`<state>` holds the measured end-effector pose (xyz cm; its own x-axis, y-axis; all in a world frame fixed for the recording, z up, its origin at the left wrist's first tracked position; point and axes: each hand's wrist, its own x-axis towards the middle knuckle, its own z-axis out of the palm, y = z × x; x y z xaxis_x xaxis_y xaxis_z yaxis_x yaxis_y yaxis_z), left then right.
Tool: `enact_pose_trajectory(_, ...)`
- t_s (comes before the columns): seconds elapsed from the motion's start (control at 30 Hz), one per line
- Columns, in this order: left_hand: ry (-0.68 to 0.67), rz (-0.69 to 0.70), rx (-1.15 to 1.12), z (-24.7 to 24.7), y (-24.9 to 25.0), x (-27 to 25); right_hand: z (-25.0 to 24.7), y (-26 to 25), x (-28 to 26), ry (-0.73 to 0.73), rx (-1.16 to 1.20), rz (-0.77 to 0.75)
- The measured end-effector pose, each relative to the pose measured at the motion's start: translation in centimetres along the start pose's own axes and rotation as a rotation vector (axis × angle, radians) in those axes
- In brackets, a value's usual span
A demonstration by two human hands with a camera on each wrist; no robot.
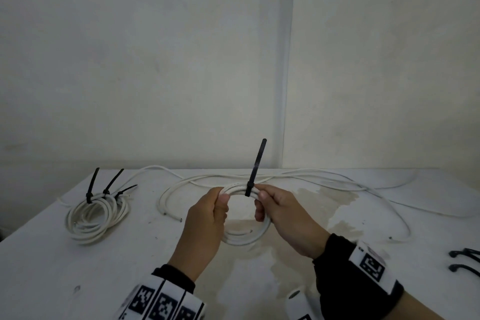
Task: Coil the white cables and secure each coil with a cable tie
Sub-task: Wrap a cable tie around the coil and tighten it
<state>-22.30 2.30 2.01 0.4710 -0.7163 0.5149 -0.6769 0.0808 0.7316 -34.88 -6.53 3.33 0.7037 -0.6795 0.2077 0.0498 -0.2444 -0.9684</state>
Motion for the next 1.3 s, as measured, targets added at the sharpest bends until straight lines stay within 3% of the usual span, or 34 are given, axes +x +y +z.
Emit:
enact_pose_trajectory(0.2, -0.149, -0.094, -0.093, -1.3, -0.7, -0.2, 0.5, 0.5, 1.1, 0.105, -0.034, 0.008)
enact_pose_trajectory(0.37, -0.144, -0.208, -0.220, -2.7, -0.9, 0.3, 1.4, 0.4, 1.3, 0.051, -0.030, -0.007)
enact_pose_trajectory(0.53, -0.174, -0.212, -0.209, -4.1, -1.3, 0.2, 2.4, 0.1, 2.0, -0.027, -0.100, -0.013)
enact_pose_trajectory(0.67, -0.126, -0.235, -0.185, -5.2, -2.2, -0.1, 3.9, 0.1, 2.6, -0.063, -0.104, 0.000)
enact_pose_trajectory(0.83, -0.060, -0.141, 0.009, -6.5, -3.3, 0.0, 6.1, 0.4, 3.5, -0.064, -0.094, 0.034)
enact_pose_trajectory(1.07, 0.019, -0.178, 0.048, -8.0, -5.8, 0.5, 9.2, -0.1, 4.4, -0.078, -0.147, -0.051)
enact_pose_trajectory(1.3, 0.033, -0.227, 0.125, -10.9, -8.6, 1.3, 10.4, 0.5, 6.6, -0.277, -0.214, 0.054)
